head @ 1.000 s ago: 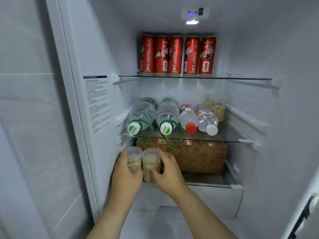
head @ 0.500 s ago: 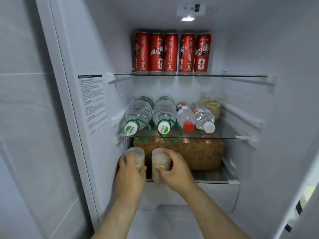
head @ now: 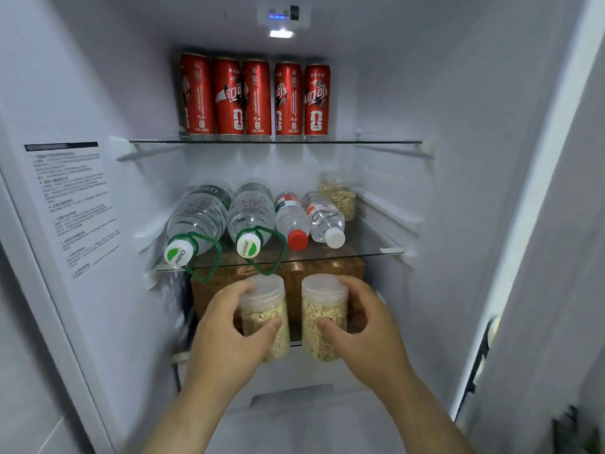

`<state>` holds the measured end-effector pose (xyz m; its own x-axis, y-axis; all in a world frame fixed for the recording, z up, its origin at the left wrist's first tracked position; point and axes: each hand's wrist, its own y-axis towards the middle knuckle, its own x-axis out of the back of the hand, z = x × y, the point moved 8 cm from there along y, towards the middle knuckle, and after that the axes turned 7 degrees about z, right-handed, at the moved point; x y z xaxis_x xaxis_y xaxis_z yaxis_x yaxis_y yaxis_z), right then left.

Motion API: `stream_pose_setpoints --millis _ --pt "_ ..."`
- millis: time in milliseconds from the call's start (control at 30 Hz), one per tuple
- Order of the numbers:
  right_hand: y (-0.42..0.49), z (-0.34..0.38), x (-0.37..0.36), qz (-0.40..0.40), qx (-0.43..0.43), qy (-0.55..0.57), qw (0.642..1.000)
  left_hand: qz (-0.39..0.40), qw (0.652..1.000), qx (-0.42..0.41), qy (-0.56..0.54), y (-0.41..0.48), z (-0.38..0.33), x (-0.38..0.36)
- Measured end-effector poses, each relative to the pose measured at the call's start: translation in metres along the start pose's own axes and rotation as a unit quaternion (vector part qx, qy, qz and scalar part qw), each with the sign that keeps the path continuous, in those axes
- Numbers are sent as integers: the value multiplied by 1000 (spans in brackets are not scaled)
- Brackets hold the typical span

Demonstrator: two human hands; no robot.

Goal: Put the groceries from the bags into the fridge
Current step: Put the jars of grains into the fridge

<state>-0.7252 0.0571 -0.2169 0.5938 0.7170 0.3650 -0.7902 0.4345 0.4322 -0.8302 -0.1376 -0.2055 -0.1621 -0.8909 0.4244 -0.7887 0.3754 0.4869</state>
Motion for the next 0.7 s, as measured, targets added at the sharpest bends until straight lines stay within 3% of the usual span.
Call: stream_pose_setpoints --millis 267,500,700 --pt "-18 45 61 -116 71 -23 990 68 991 -93 -64 -2 -71 -13" --pt "10 76 93 -146 36 -26 988 26 984 -152 -90 43 -127 7" --pt "55 84 103 -146 -2 -95 985 39 984 -153 -79 87 -147 -8"
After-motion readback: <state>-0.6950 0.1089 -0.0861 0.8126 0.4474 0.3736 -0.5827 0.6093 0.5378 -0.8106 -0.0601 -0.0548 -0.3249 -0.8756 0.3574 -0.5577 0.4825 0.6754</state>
